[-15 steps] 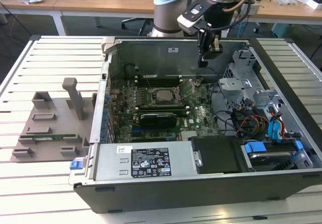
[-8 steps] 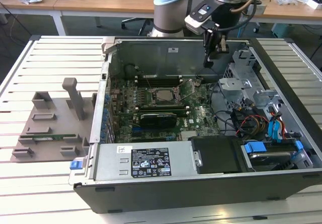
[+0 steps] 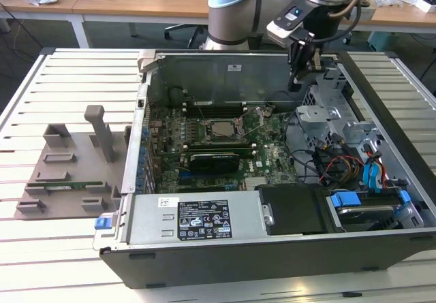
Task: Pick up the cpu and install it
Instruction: 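Close the cpu cover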
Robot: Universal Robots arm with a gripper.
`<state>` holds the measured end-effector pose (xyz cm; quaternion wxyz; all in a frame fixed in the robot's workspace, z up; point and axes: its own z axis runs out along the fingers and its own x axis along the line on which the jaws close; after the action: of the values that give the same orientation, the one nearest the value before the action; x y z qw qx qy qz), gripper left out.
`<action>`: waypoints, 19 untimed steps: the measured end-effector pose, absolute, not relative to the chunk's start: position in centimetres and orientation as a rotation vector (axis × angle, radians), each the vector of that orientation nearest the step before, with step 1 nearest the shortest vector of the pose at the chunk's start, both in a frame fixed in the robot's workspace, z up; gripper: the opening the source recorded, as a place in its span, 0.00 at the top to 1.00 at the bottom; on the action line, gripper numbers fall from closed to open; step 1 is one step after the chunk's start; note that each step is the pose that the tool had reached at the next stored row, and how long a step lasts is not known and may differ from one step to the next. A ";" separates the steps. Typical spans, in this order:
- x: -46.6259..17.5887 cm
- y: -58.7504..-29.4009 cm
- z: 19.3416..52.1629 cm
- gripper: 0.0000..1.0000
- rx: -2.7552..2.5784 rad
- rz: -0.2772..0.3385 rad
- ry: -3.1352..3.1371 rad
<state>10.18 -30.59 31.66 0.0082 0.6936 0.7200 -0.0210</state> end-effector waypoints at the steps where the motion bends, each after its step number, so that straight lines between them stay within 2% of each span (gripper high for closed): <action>1: 10.4 -30.6 31.7 0.89 2.168 -0.066 2.250; 19: 13.8 -30.6 31.5 0.89 2.168 -0.066 2.251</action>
<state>13.78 -30.58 31.51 0.0078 0.6936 0.7200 -0.0211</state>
